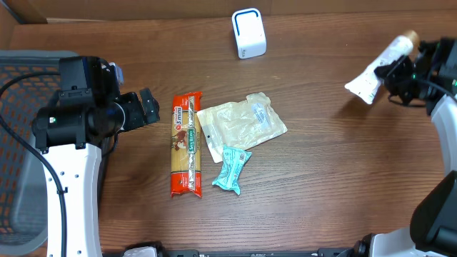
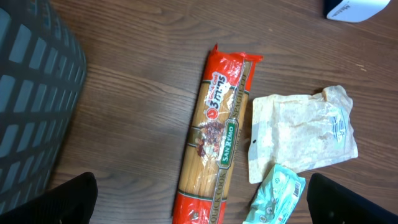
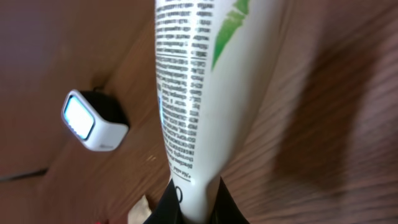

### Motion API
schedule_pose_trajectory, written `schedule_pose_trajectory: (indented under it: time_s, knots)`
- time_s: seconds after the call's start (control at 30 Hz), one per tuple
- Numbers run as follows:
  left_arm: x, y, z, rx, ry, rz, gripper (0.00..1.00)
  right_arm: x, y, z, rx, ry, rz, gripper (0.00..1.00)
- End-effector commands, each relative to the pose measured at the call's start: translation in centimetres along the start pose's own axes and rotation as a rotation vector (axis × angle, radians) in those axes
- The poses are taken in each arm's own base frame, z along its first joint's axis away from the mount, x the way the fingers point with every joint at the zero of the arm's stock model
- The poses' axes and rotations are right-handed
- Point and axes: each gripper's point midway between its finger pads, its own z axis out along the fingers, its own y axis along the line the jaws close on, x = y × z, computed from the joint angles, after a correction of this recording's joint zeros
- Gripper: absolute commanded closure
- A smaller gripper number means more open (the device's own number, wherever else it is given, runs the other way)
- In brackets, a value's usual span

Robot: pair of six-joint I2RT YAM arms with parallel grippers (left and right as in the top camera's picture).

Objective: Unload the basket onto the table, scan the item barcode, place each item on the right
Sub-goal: 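Carry the tube to the right side and release it on the table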

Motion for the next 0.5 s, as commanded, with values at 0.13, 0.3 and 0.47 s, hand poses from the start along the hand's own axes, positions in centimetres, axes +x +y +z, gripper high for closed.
schedule_pose_trajectory:
  time_s: [0.13,0.3,0.47]
  knots:
    - [-0.5,0.0,-0.2,-0.004,-0.014,0.017,0.0,0.4,-5.3,2.4,0.066,-0.178,0.154,0.96]
    - [-0.5,0.0,-0.2,-0.004,-0.014,0.017,0.01,1.6,-7.9,3.3,0.109,-0.232,0.147,0.96]
    - [-0.5,0.0,-0.2,-0.004,-0.013,0.017,0.0,2.3,-10.3,4.2,0.191,-0.227,0.165,0.92]
